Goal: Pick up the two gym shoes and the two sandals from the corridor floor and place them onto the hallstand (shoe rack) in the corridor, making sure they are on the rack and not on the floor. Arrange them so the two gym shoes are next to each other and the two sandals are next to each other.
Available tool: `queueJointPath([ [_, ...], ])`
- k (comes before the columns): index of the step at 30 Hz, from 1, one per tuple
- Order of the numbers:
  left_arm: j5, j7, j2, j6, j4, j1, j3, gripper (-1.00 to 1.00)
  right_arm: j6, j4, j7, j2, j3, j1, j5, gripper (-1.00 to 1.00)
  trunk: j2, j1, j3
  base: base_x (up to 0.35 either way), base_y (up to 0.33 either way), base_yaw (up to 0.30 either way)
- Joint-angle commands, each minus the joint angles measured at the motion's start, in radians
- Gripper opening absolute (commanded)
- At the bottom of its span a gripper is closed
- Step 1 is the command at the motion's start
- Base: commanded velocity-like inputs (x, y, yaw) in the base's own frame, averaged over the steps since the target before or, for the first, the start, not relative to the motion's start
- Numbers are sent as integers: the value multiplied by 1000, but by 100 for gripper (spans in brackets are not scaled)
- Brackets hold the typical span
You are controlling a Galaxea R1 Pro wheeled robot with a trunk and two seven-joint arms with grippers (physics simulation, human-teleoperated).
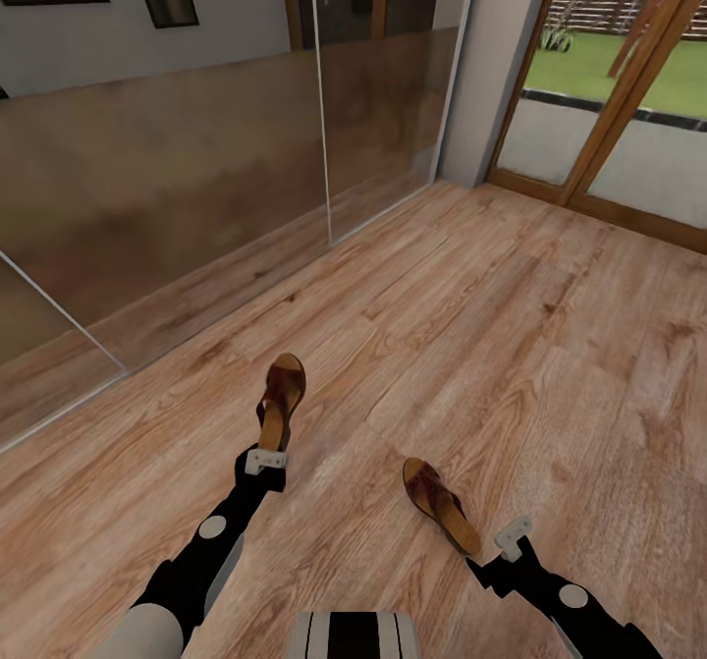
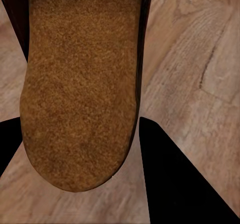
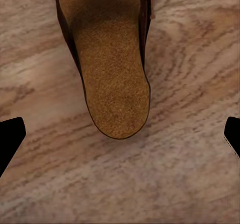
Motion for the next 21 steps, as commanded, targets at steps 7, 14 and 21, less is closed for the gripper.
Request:
queueJointPath([
  [7,-9,-2,0,-2,0,-1,2,-100,-5,0,1,0,0,0,11,100,0,0,-1,180,0,0],
  [14,-9,-2,0,-2,2,-2,3,-100,-5,0,0,2,0,0,11,100,0,0,-1,78,0,0],
  [21,-9,-2,1,-7,0,-1,1,-100,-5,0,0,3,0,0,11,100,0,0,-1,48,0,0],
])
